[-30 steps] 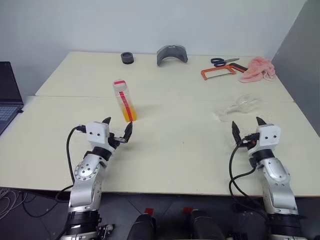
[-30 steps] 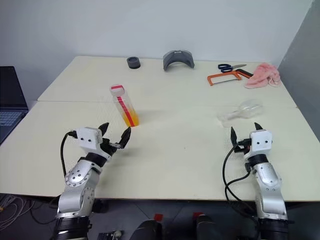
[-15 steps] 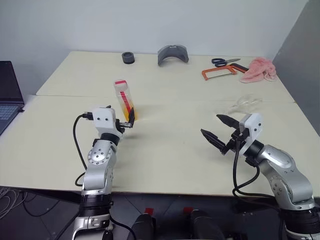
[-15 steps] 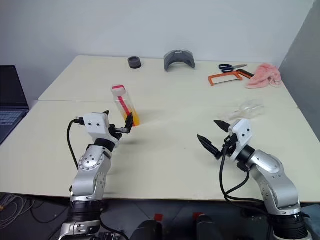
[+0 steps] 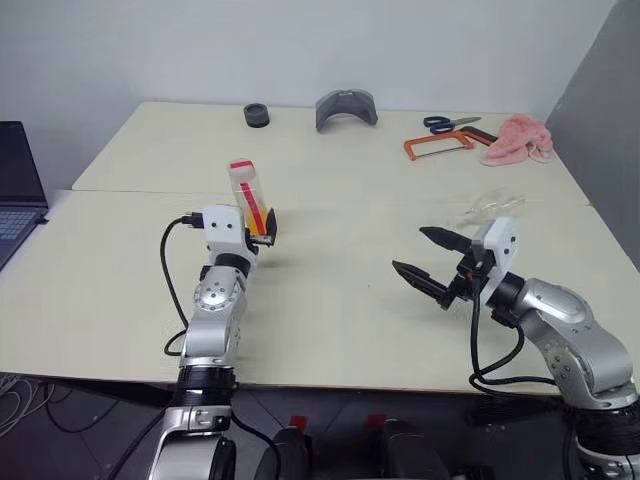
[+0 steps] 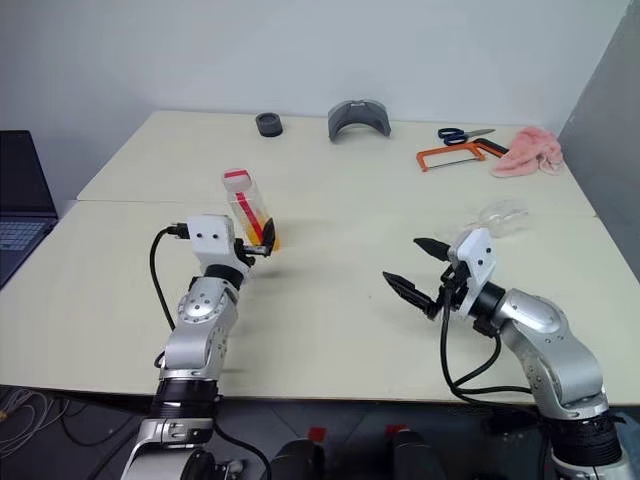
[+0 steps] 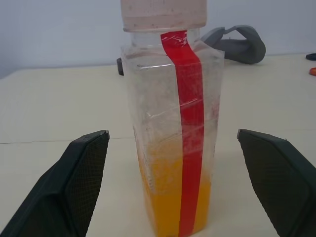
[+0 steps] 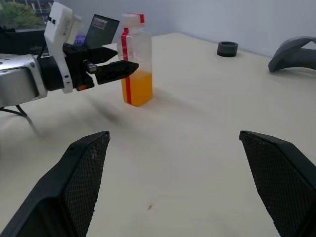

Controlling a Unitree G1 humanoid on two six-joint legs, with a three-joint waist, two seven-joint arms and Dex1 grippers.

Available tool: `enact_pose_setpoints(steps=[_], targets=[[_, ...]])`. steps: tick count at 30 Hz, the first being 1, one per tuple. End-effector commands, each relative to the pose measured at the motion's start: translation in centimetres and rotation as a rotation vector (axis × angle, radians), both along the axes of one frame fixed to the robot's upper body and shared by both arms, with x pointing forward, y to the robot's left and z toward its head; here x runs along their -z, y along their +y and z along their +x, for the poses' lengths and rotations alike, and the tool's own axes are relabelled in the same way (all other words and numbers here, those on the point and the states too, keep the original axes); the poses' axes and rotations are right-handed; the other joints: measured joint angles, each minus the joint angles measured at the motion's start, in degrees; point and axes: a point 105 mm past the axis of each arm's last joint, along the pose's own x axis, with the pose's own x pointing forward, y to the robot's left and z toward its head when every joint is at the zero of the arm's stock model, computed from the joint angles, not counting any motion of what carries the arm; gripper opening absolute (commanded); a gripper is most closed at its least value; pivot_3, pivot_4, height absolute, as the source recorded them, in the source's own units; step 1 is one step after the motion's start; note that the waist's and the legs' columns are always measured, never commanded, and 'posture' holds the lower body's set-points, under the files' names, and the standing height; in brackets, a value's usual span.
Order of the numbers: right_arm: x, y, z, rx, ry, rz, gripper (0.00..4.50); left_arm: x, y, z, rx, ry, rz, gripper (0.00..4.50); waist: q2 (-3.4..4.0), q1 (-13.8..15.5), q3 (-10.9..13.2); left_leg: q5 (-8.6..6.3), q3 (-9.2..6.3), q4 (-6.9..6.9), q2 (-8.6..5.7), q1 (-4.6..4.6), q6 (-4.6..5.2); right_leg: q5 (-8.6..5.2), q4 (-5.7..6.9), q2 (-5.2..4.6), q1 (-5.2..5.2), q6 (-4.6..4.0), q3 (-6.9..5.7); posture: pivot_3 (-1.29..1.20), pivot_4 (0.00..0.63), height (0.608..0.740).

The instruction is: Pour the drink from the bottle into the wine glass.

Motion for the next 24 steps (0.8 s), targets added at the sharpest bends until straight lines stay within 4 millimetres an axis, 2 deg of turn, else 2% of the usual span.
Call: enact_pose_setpoints(steps=[1,18,24], targets=[[-2.0,0.7,-0.4,-0.049,-0.066,0.0,4.5,-1.8,-0.1,0.5,-0.031,-0.064,-0.008,4.47,-0.01,0.0,0.0,0.0,-0.01,0.0,0.0,0.0,0.0,0.0,0.0,-0.01,0.0,0.01,0.01,0.0,0.15,0.74],[-2.6,0.8,0.1,-0.088,-0.066,-0.025,4.5,-4.6,-0.8,3.0,-0.14,-0.11,-0.018,4.47,-0.02,0.0,0.0,0.0,-0.01,0.01,-0.03,-0.06,-0.01,0.02,-0.07,-0.03,0.0,0.02,-0.02,0.0,0.15,0.74],[-3.2,0.7,0.5,-0.085,-0.044,0.026,4.5,-5.6,-0.9,3.5,-0.186,-0.127,0.007,4.47,-0.02,0.0,0.0,0.0,-0.01,0.01,-0.03,-0.06,-0.01,0.02,-0.07,-0.03,-0.01,0.03,-0.02,0.0,0.15,0.74]])
